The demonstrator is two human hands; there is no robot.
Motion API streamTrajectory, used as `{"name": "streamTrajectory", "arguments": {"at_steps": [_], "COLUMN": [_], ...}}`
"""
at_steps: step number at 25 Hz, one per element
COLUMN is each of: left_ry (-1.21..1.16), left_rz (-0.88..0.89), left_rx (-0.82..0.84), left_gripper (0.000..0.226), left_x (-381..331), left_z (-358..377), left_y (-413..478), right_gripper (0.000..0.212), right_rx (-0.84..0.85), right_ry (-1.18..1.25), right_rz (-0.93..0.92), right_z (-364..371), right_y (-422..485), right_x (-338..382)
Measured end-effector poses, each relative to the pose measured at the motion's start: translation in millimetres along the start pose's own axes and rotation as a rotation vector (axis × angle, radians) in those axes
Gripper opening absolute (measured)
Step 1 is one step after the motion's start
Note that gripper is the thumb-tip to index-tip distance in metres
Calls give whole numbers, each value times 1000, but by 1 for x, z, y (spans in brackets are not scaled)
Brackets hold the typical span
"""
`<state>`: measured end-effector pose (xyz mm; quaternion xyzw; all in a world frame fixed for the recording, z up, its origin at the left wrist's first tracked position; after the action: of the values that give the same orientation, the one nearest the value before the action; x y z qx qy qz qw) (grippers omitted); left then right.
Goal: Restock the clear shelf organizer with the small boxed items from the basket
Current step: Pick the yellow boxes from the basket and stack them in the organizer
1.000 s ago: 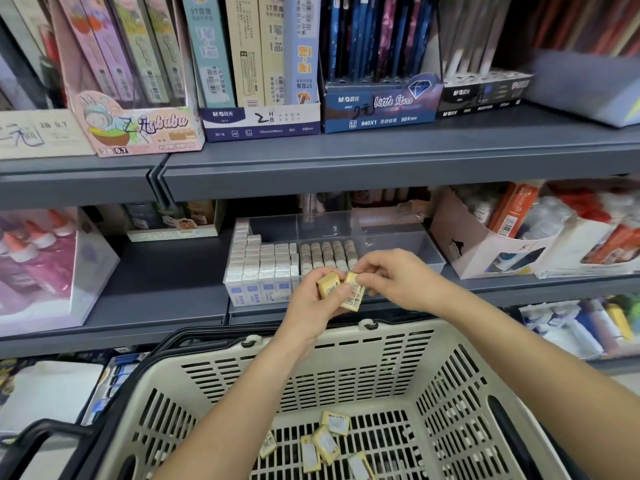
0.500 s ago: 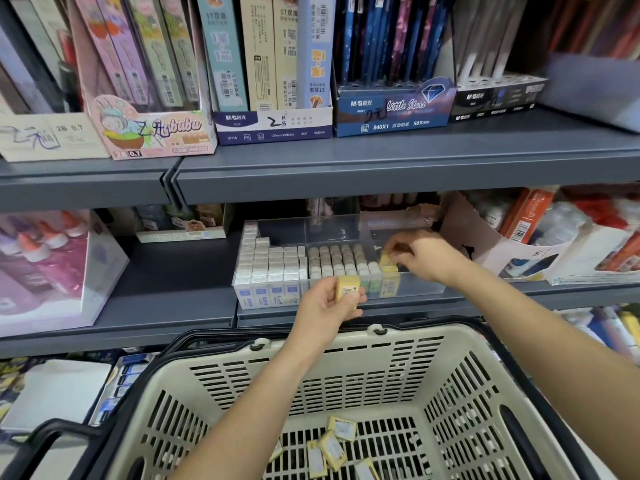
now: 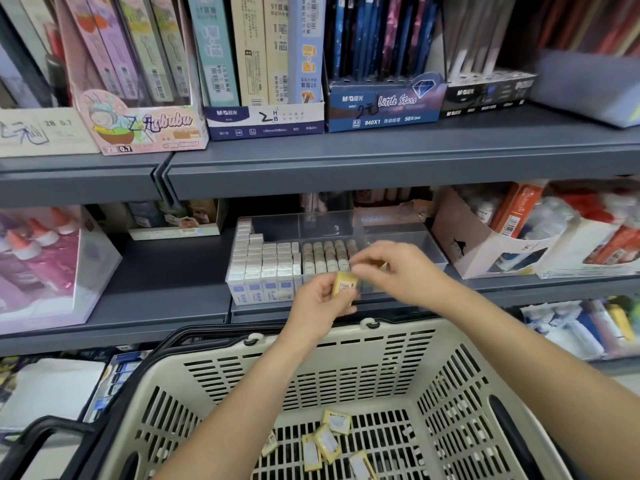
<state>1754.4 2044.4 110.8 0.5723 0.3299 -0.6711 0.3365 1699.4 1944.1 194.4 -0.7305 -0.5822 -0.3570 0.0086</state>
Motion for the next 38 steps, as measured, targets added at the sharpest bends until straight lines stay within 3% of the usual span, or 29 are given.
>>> {"name": "streamTrajectory", "arguments": {"at_steps": [5, 8, 11, 14, 20, 26, 30, 32, 35, 38], "left_ry": [104, 405, 662, 779, 875, 929, 779, 743, 779, 785], "left_rz": [56, 221, 379, 481, 554, 529, 502, 460, 313, 80], "left_rx": [4, -82, -124, -97, -192, -163, -101, -75, 10, 85], "left_gripper": [20, 19, 14, 15, 20, 24, 22, 22, 25, 24], "left_x": [-9, -18, -28, -27, -17, -13, -14, -5, 28, 75], "left_z": [2, -11, -21, -19, -31, -27, -35, -43, -49, -53], "left_y": [-6, -14, -27, -46, -65, -68, -88, -100, -111, -117], "right_gripper": [12, 3, 11, 13, 19, 32, 22, 10, 11, 13], "right_rx": [27, -47, -169, -226, 74, 216, -177, -266, -119, 232], "right_ry": [-15, 37, 23, -64, -126, -292, -121, 30, 107, 17], "right_rz": [52, 185, 295, 325, 367, 279, 322, 304, 299, 305], "right_z": [0, -31, -57, -56, 6, 14, -30, -39, -8, 59], "right_y": [-9, -4, 10, 26, 31, 28, 5, -26, -79, -133], "right_x": [0, -24, -50, -69, -91, -87, -62, -40, -12, -6]}}
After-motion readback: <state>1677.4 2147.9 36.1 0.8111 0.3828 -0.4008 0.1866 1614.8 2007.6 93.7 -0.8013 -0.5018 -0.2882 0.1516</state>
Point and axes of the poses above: each hand's wrist, its own y-axis towards the middle knuckle, its own z-axis out of the palm, x = y × z, the point moved 8 cm from there along y, towards the middle knuckle, and after that the axes turned 13 degrees about -x, right-handed, at the moved point
